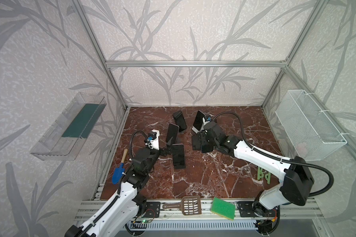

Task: Remove the phone from the phone stand
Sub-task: Remove the phone from the phone stand, then place the phone at the center of the table.

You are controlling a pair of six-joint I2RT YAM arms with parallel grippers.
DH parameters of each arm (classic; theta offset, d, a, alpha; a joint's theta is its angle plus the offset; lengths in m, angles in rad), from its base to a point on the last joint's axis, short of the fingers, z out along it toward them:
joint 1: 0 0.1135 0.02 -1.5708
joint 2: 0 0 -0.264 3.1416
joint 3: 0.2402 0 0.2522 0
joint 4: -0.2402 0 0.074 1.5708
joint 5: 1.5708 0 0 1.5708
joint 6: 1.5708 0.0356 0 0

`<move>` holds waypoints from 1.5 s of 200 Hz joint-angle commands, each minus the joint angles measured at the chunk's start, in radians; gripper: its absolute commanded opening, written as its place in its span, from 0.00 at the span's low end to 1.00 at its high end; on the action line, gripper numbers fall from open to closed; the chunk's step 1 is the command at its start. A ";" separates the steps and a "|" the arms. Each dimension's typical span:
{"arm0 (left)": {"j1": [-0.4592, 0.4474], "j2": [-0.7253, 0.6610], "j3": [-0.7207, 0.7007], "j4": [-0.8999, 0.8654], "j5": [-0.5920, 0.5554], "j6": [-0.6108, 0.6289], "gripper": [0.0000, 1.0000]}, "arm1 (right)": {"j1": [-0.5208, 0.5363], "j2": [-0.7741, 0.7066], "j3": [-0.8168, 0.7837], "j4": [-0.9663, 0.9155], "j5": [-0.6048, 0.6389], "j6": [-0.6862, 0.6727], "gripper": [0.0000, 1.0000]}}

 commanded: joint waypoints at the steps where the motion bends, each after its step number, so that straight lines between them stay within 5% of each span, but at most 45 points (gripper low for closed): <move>1: -0.004 -0.005 -0.011 0.028 0.001 0.013 0.97 | -0.003 -0.047 -0.069 -0.036 -0.030 0.049 0.56; 68: -0.004 0.010 -0.025 0.049 -0.031 0.001 0.97 | -0.003 -0.113 -0.309 0.058 -0.060 0.142 0.55; 159: -0.004 0.008 -0.038 0.054 -0.044 -0.007 0.97 | -0.002 -0.015 -0.406 0.115 -0.043 0.238 0.54; 232: -0.004 0.027 -0.058 0.084 -0.056 -0.030 0.96 | -0.002 0.103 -0.352 -0.042 -0.010 0.352 0.55; 300: -0.004 0.045 -0.061 0.106 -0.045 -0.031 0.96 | -0.003 0.175 -0.328 -0.022 -0.052 0.292 0.59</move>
